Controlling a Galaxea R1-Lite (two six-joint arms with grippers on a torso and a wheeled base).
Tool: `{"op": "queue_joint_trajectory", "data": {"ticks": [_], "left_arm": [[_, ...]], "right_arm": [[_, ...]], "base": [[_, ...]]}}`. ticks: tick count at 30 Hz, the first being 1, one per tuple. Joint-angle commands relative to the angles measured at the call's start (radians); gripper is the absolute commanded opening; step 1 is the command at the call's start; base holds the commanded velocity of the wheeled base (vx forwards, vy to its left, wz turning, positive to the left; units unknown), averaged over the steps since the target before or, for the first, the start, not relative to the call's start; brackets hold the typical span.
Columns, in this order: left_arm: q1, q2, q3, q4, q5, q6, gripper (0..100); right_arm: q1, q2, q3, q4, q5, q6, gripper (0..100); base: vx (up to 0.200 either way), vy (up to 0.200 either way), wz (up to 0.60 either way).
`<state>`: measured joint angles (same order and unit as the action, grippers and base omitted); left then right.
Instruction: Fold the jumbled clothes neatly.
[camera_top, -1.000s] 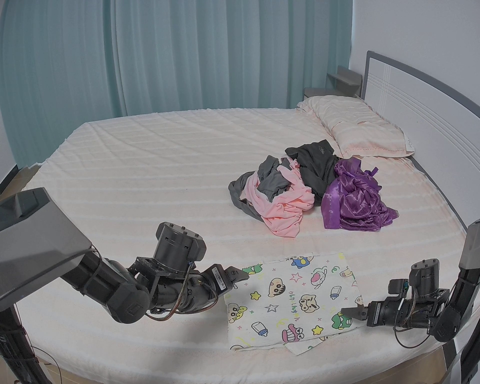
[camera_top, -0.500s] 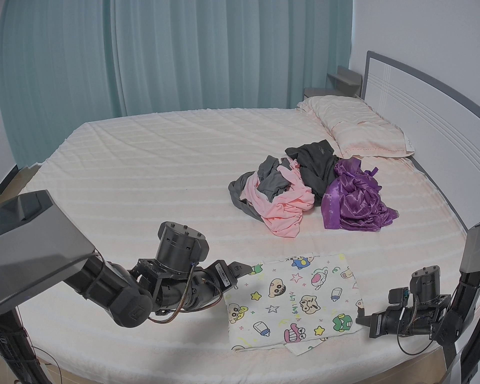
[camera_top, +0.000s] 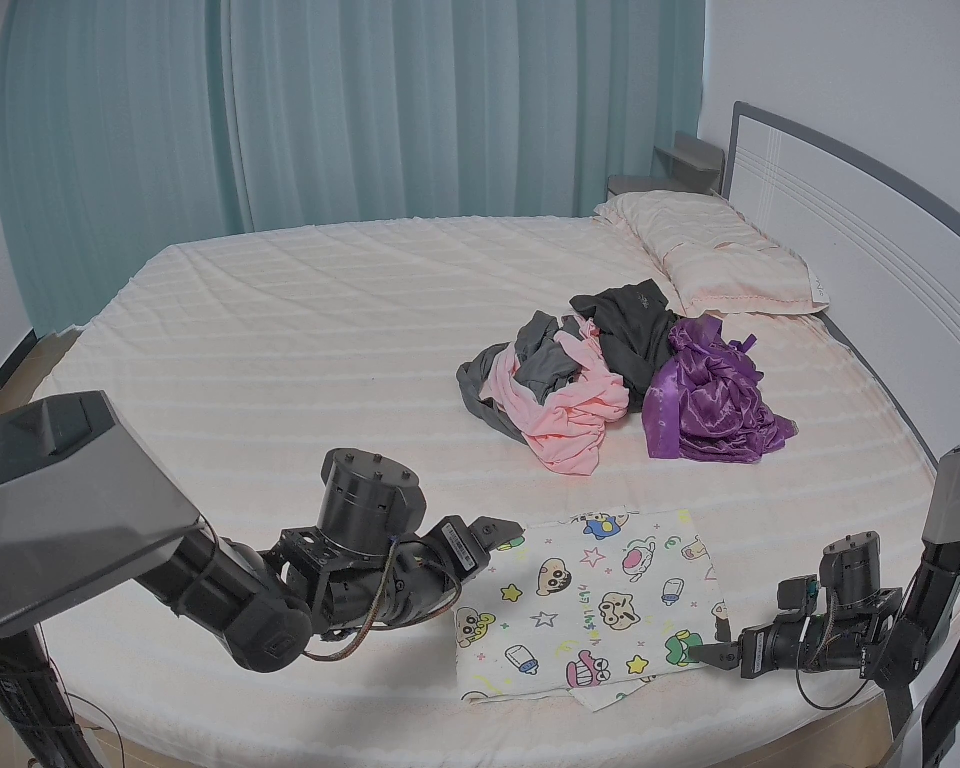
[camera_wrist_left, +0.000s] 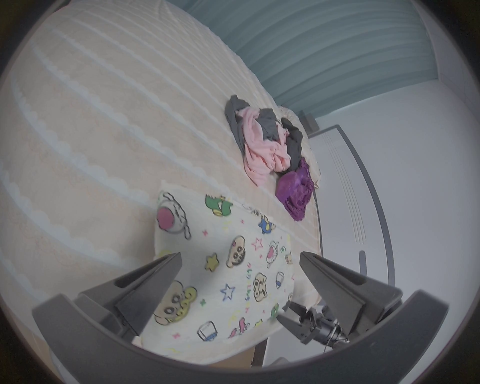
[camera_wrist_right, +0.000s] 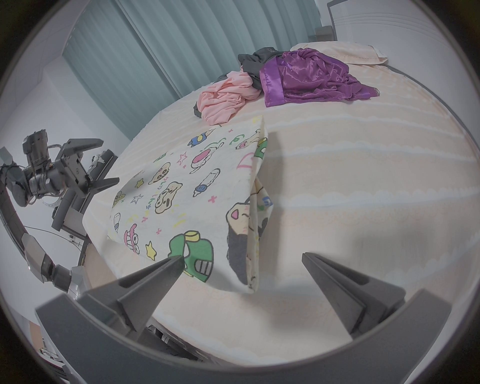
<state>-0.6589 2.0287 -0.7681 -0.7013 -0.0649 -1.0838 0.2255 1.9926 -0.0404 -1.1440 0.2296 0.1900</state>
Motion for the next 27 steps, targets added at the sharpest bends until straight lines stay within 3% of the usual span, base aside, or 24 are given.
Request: {"op": "queue_joint_trajectory", "data": {"ticks": [1, 7, 15, 23, 27], "left_arm": [[-0.022, 0.001, 0.012, -0.009, -0.004, -0.002, 100], [-0.057, 0.030, 0.035, -0.012, -0.007, 0.002, 100], [-0.090, 0.062, 0.072, -0.006, -0.001, 0.010, 100], [-0.097, 0.044, 0.073, -0.009, 0.007, 0.018, 100], [-0.094, -0.010, 0.084, -0.012, 0.008, 0.016, 100]], "right_arm": [[-0.005, 0.000, -0.006, -0.002, -0.001, 0.002, 100], [-0.046, -0.041, -0.012, -0.019, -0.045, -0.003, 100], [-0.075, -0.066, -0.064, -0.020, -0.042, 0.017, 100], [-0.046, 0.011, -0.283, -0.005, -0.032, 0.279, 100], [-0.034, 0.092, -0.395, 0.007, -0.032, 0.322, 100]], "base": [[0.000, 0.000, 0.00], [0.000, 0.000, 0.00], [0.000, 0.000, 0.00], [0.000, 0.000, 0.00], [0.000, 0.000, 0.00]]}}
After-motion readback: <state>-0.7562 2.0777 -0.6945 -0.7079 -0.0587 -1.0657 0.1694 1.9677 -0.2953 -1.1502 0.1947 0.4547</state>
